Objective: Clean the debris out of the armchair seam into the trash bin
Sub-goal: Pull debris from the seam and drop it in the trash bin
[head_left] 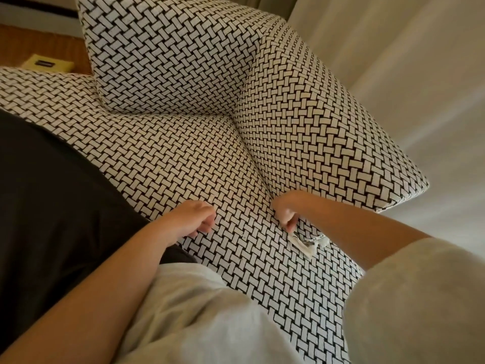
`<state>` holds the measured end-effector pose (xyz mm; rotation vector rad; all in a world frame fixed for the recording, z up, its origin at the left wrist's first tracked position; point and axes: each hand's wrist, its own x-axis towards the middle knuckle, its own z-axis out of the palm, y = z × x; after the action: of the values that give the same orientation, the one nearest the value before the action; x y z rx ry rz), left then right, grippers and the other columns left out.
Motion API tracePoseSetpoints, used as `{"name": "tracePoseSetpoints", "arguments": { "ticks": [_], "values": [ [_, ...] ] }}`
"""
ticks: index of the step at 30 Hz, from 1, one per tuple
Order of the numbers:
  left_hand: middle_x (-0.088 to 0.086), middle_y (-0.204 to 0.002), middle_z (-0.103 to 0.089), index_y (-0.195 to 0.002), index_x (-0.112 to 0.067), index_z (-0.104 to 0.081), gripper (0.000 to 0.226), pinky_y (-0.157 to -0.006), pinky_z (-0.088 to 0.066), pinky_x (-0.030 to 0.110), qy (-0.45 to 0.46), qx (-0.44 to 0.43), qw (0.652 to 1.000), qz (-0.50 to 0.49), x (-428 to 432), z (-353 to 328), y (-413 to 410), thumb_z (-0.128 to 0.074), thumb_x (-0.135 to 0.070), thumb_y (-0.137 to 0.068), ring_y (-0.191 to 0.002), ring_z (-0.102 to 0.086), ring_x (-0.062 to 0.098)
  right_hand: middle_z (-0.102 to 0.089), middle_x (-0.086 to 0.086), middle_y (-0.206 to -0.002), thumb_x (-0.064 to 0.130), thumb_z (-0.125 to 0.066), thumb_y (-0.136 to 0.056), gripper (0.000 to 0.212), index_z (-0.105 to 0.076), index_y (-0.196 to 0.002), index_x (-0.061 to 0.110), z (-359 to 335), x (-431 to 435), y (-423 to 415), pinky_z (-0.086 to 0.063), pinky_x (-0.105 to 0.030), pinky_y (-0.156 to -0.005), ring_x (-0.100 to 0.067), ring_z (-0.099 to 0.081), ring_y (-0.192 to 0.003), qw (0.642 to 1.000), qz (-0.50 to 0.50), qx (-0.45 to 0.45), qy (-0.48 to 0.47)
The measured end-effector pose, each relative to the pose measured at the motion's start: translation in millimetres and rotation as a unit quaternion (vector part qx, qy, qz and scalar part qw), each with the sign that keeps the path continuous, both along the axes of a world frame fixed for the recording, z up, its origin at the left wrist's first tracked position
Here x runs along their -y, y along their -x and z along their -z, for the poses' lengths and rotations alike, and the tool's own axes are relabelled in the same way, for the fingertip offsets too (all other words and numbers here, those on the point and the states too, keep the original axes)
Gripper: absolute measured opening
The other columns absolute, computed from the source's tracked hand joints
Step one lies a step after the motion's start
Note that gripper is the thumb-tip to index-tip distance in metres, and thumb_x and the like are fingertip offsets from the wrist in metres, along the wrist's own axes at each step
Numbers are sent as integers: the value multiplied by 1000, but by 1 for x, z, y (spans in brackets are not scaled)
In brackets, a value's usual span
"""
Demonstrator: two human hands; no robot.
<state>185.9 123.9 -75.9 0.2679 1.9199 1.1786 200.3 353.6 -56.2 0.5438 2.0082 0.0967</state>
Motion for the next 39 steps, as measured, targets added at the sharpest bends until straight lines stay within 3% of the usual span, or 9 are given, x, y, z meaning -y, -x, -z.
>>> {"name": "tracePoseSetpoints", "arguments": {
  "ticks": [4,8,12,18,23,27,31,35,39],
  "values": [
    [2,-102,-64,-101,-17,-59,25,-86,-47,33,9,-6,1000,23,-3,-3,-2,-39,-29,-95,-94,-61,15,-62,-8,-87,-1,-51,-89,13,-54,-101,-2,-23,9,-2,-45,-15,-53,-5,-51,-56,992,-19,-91,88],
    [6,-111,-61,-117,-10,-52,37,-93,-47,36,15,-41,997,69,-14,-15,-15,-33,-36,-98,-102,-58,17,-58,-1,-79,6,-49,-93,16,-62,-101,6,-52,36,-10,-49,-20,-67,-9,-55,-70,935,39,-252,248],
    [9,-118,-56,-122,-16,-49,41,-85,-47,36,-111,123,986,-12,-31,-41,-30,-27,-42,-98,-99,-58,19,-58,-1,-75,2,-48,-91,18,-63,-91,11,-57,65,-36,-46,-20,-64,-11,-53,-68,828,170,-350,404],
    [10,-96,-57,-113,-13,-57,43,-56,-49,25,-190,267,938,-114,-51,-58,-46,-30,-42,-97,-76,-54,16,-64,7,-86,4,-45,-94,22,-64,-98,14,-33,73,-83,-52,-17,-75,-6,-61,-82,719,196,-544,385],
    [4,-73,-53,-100,-12,-57,32,-52,-41,22,-19,37,997,-70,-75,-49,-71,-39,-38,-96,-58,-44,11,-60,15,-94,8,-43,-96,24,-60,-104,23,-3,66,-135,-45,-13,-81,1,-55,-91,637,144,-690,311],
    [-3,-54,-42,-100,-16,-58,24,-63,-45,28,17,-13,999,-35,-70,-37,-77,-42,-33,-96,-46,-43,9,-61,2,-105,10,-55,-90,16,-63,-105,12,28,25,-162,-40,-8,-55,-3,-57,-73,700,115,-700,82],
    [-5,-47,-40,-94,-9,-56,26,-64,-45,31,22,10,999,-44,-71,-30,-77,-40,-30,-97,-43,-42,10,-61,-2,-117,21,-63,-86,31,-61,-115,10,55,0,-175,-52,-26,-69,-22,-60,-101,766,87,-636,-37],
    [1,-63,-48,-82,-8,-54,26,-52,-46,22,-23,54,995,-84,-79,-34,-85,-36,-18,-99,-49,-46,10,-71,-1,-89,7,-76,-73,22,-69,-94,9,69,0,-173,-45,-19,-53,-22,-65,-77,747,61,-660,-58],
    [1,-61,-44,-89,-10,-57,27,-48,-38,24,-44,51,985,-160,-94,-40,-95,-31,-7,-97,-45,-41,10,-67,-3,-74,-2,-72,-75,8,-70,-79,5,64,2,-166,-45,-17,-58,-20,-62,-67,710,48,-703,-3]
  ]
}}
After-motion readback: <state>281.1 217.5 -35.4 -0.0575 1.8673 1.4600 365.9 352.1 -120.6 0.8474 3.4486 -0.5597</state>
